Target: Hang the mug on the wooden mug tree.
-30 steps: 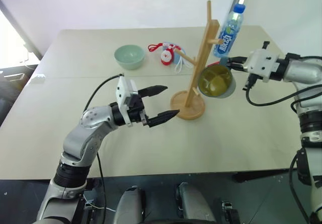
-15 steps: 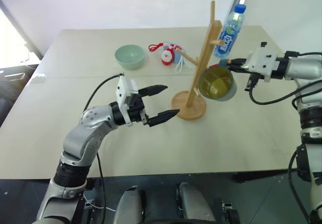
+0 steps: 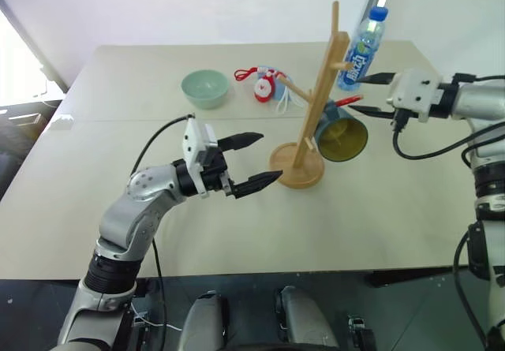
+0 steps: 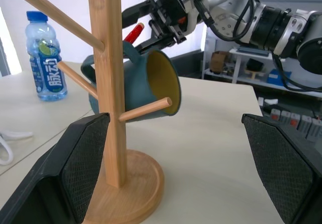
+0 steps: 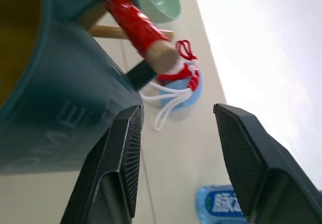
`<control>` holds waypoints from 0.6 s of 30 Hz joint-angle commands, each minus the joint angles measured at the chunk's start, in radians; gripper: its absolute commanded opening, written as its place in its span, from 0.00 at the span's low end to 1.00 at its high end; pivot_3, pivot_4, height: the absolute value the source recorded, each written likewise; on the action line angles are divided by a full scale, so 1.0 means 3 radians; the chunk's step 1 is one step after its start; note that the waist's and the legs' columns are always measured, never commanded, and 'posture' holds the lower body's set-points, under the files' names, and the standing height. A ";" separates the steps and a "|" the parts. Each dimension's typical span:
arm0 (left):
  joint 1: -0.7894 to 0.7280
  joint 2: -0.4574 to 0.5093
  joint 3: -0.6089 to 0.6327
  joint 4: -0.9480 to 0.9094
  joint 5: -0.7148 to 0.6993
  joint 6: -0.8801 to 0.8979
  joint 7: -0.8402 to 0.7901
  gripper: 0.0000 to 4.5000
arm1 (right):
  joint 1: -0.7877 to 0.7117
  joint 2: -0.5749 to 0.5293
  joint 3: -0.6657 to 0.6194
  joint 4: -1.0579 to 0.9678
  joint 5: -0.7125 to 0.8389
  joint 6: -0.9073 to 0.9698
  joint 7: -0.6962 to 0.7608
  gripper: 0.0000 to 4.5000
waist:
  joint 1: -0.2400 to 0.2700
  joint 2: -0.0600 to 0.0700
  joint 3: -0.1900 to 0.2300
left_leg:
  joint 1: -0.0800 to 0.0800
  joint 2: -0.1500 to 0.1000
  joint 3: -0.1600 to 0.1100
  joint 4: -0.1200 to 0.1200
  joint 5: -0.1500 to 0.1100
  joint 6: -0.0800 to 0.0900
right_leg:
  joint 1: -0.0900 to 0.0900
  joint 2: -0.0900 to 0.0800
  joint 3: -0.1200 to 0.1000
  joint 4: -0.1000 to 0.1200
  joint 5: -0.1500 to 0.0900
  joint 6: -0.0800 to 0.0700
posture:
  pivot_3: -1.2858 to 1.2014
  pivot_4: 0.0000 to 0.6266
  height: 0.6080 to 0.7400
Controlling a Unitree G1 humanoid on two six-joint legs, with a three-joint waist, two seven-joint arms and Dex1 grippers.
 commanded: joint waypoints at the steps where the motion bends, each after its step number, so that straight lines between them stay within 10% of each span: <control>1: 0.0044 0.0003 0.0093 -0.0021 0.0011 -0.0071 0.0039 1.00 | 0.0060 -0.0216 -0.0305 -0.0246 0.0163 0.0103 -0.0158 0.52 | 0.0000 0.0000 0.0000 | 0.0000 0.0000 0.0000 0.0000 0.0000 0.0000 | 0.0000 0.0000 0.0000 0.0000 0.0000 0.0000 | 0.52 0.24 1.00; 9: 0.0355 -0.0192 0.0443 0.0671 0.0598 -0.0520 0.0865 1.00 | 0.1672 0.0250 -0.1214 -0.1476 0.0902 0.1256 -0.1055 0.52 | -0.0002 -0.0003 -0.0002 | 0.0004 0.0002 -0.0005 0.0000 0.0000 0.0000 | 0.0007 0.0001 -0.0003 0.0001 0.0000 0.0001 | 0.52 0.24 1.00; 18: 0.0617 -0.0369 0.0577 0.1084 0.1008 -0.0869 0.1398 1.00 | 0.2613 0.1274 -0.1264 -0.2199 0.1085 0.1603 -0.1838 0.52 | -0.0003 0.0002 -0.0003 | 0.0006 0.0003 -0.0002 0.0002 0.0001 -0.0002 | 0.0004 0.0001 -0.0001 0.0007 0.0004 0.0007 | 0.52 0.24 1.00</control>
